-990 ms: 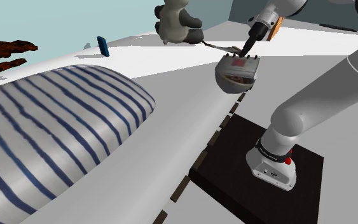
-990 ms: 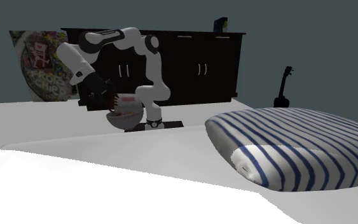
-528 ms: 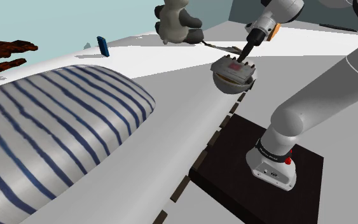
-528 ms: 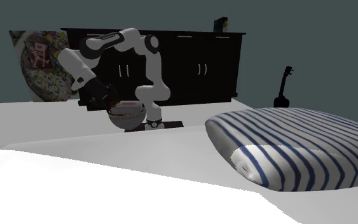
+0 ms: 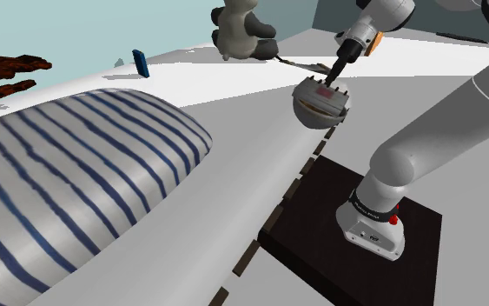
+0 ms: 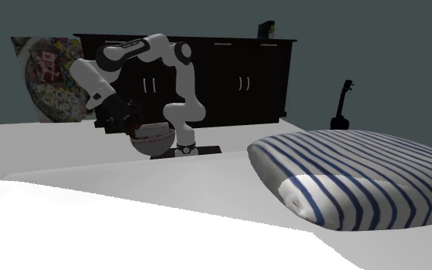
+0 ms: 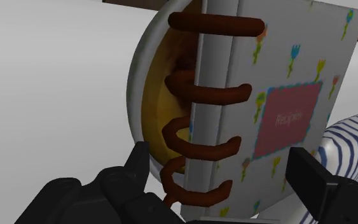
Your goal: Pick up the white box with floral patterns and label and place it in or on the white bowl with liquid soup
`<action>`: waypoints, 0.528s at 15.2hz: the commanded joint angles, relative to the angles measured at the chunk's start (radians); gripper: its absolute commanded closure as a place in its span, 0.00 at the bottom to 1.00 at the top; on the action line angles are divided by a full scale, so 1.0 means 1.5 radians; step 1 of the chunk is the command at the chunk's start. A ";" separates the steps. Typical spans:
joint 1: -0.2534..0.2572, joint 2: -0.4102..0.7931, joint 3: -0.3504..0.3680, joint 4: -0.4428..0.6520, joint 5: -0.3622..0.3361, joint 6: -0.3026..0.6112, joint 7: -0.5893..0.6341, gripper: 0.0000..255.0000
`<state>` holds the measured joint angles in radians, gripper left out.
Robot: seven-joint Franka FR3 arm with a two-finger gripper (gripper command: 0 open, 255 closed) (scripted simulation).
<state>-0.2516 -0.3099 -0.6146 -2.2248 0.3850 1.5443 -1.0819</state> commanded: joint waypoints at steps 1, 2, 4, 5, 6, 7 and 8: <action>0.000 0.000 0.000 0.000 0.000 0.000 0.000 0.00; 0.000 0.000 0.000 0.000 0.000 0.000 0.000 0.00; -0.002 0.018 -0.016 0.053 -0.002 -0.044 -0.005 0.00; -0.003 0.028 -0.024 0.080 -0.001 -0.066 -0.008 0.00; -0.004 0.037 -0.031 0.103 -0.001 -0.083 -0.011 0.00; -0.004 0.037 -0.031 0.103 -0.001 -0.083 -0.011 0.00; -0.004 0.037 -0.031 0.103 -0.001 -0.083 -0.011 0.00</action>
<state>-0.2572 -0.2605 -0.6579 -2.0826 0.3831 1.4279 -1.0966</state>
